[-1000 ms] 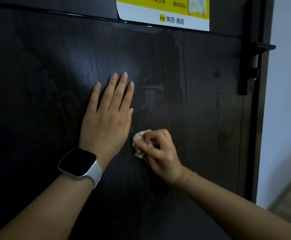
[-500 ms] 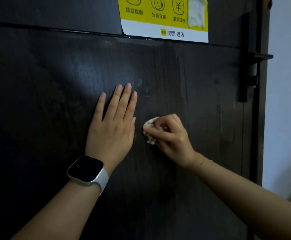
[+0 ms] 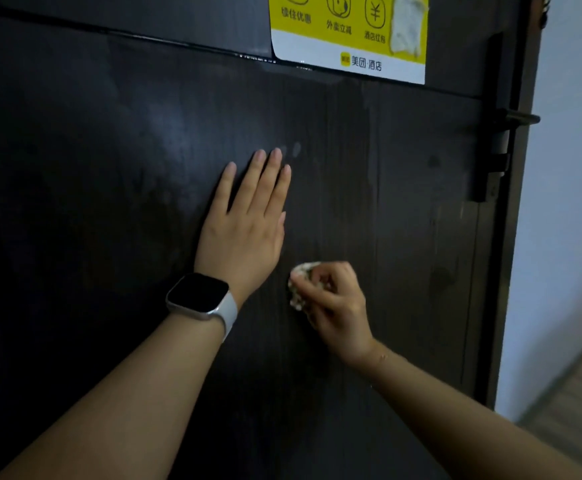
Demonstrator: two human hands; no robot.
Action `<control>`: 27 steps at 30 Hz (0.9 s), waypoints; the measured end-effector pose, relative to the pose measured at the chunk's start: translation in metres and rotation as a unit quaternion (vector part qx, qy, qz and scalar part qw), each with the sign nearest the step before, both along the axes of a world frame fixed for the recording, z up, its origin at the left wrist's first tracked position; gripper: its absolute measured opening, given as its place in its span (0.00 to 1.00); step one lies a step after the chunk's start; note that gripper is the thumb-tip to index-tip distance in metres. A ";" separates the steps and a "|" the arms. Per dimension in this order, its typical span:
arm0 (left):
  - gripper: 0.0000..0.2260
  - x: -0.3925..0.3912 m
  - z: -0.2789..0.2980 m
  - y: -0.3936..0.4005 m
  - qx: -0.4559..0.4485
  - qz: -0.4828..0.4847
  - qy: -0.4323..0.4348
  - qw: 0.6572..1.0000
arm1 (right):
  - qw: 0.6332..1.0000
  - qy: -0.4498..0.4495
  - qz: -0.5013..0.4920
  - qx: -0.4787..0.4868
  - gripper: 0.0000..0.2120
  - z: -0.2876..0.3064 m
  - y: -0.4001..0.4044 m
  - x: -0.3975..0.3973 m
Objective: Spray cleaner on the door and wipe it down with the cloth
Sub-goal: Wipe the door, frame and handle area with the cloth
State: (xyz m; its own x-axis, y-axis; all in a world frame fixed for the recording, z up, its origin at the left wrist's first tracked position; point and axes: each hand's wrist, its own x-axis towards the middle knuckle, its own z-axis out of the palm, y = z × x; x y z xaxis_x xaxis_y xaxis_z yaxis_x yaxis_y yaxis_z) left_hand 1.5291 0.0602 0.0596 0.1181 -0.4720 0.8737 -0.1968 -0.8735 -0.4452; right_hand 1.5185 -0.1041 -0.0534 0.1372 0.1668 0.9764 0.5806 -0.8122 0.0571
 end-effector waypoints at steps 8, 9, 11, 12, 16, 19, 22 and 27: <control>0.23 -0.016 -0.013 -0.001 -0.016 -0.053 0.059 0.997 | 0.990 0.109 0.032 0.088 0.08 -0.058 -0.021 -0.011; 0.23 -0.021 -0.028 -0.004 -0.022 -0.049 0.075 0.996 | 0.981 0.137 0.037 0.130 0.04 -0.063 -0.028 -0.010; 0.24 -0.028 -0.067 -0.015 -0.004 -0.029 0.097 0.995 | 0.970 0.165 0.027 0.175 0.06 -0.073 -0.046 -0.005; 0.24 -0.031 -0.087 -0.021 0.001 -0.024 0.113 0.993 | 0.966 0.168 0.027 0.193 0.09 -0.077 -0.055 -0.004; 0.29 -0.038 -0.156 -0.045 -0.044 0.028 0.176 0.983 | 0.974 0.123 0.049 0.186 0.08 -0.085 -0.076 0.001; 0.31 -0.041 -0.194 -0.061 -0.073 0.064 0.204 0.974 | 0.969 0.106 0.079 0.210 0.12 -0.105 -0.084 0.009; 0.34 -0.039 -0.227 -0.071 -0.086 0.089 0.238 0.963 | 0.944 0.140 0.115 0.274 0.10 -0.143 -0.087 0.004; 0.37 -0.032 -0.260 -0.083 -0.099 0.105 0.258 0.955 | 0.881 0.259 0.143 0.370 0.06 -0.232 -0.084 -0.016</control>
